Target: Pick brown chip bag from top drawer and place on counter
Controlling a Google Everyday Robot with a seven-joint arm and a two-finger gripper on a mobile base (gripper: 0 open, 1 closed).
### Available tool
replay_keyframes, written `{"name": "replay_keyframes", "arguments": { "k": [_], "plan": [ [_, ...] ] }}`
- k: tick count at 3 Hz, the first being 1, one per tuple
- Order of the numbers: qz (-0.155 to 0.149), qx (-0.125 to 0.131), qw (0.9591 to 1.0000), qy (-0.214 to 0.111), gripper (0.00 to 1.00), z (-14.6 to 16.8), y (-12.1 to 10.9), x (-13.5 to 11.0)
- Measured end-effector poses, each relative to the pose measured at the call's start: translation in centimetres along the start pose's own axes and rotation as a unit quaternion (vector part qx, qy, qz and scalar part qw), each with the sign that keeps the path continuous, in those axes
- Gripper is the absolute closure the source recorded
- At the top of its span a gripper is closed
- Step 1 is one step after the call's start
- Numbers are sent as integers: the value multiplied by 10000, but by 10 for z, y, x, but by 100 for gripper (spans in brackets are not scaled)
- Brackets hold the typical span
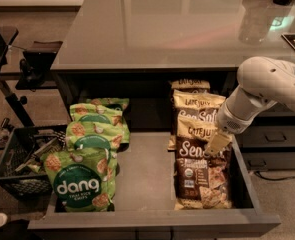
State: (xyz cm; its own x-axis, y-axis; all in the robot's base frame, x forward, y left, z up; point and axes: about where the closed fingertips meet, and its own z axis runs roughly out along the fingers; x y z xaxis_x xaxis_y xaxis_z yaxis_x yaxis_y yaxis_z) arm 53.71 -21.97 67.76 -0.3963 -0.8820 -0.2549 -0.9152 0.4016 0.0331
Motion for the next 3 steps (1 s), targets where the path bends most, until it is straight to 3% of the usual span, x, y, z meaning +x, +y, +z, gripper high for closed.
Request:
{"name": "replay_keyframes", "arguments": {
  "k": [1, 2, 3],
  "plan": [
    [0, 0, 10000, 0, 66, 0, 0, 0],
    [-47, 8, 10000, -20, 97, -6, 5, 1],
    [-182, 33, 9998, -81, 100, -23, 19, 5]
  ]
}}
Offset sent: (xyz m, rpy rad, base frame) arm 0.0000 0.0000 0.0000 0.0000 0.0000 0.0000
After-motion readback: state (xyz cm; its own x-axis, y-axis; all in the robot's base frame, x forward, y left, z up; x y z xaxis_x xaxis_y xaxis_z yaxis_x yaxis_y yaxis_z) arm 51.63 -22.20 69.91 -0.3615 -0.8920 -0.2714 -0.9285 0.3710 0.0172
